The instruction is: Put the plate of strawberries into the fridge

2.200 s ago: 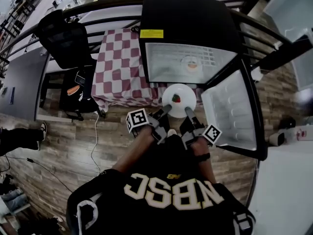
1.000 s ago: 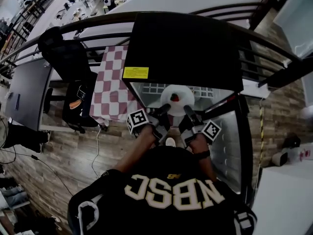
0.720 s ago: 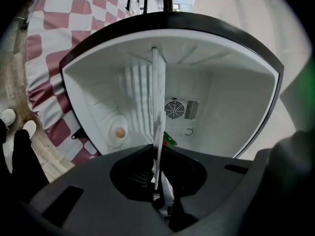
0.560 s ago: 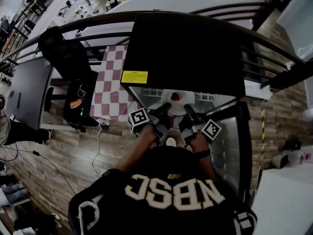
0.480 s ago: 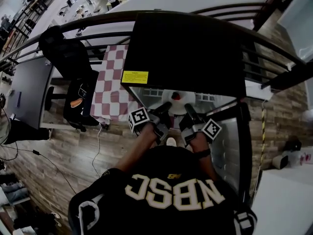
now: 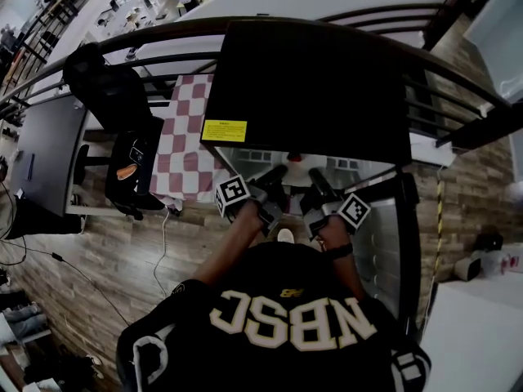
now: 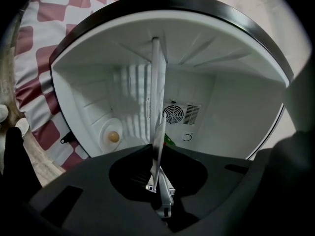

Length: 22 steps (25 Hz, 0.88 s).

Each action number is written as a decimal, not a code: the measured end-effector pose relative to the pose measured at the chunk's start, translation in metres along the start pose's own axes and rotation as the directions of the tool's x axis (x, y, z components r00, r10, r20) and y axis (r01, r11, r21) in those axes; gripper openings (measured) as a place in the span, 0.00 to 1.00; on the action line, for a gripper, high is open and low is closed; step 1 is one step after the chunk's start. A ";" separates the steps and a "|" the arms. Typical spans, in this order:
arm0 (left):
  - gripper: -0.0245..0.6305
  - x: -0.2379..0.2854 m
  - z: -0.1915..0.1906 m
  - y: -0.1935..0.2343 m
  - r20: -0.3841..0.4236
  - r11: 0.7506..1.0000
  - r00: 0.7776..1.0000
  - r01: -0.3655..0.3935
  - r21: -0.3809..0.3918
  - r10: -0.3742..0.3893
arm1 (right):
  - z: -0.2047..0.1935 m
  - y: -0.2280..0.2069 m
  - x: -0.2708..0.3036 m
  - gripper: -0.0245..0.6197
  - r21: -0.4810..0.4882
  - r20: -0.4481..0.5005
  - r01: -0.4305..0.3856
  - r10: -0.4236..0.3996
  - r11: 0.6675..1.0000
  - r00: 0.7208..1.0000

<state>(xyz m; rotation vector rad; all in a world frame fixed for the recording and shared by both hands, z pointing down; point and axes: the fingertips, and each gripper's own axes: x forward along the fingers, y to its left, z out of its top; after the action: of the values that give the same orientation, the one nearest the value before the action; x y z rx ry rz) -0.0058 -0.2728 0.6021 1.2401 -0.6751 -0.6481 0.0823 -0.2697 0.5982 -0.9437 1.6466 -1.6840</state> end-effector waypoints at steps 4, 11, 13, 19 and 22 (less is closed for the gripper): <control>0.11 0.004 0.006 0.007 -0.002 1.000 1.000 0.006 0.018 -0.006 | 0.003 0.000 0.004 0.10 -0.003 -0.002 -0.004 0.004 1.000 1.000; 0.11 0.007 0.007 0.001 -0.011 1.000 1.000 0.009 0.023 -0.009 | 0.005 -0.001 0.006 0.10 -0.021 -0.001 0.002 -0.002 1.000 1.000; 0.11 0.008 0.008 0.003 -0.016 1.000 1.000 0.009 0.023 -0.008 | 0.006 0.001 0.006 0.10 -0.025 0.006 -0.001 0.001 1.000 1.000; 0.20 0.006 0.013 0.002 -0.016 0.997 1.000 0.006 0.072 -0.005 | 0.005 0.000 0.007 0.14 -0.081 -0.009 0.002 -0.002 0.997 1.000; 0.30 0.002 0.014 -0.005 -0.023 0.997 1.000 0.022 0.078 -0.020 | 0.006 0.001 0.005 0.19 -0.101 0.003 -0.004 0.004 0.995 1.000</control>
<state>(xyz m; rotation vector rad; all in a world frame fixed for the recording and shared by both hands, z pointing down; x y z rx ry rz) -0.0156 -0.2837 0.6000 1.3264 -0.6751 -0.6295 0.0845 -0.2772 0.5976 -0.9895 1.7451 -1.6083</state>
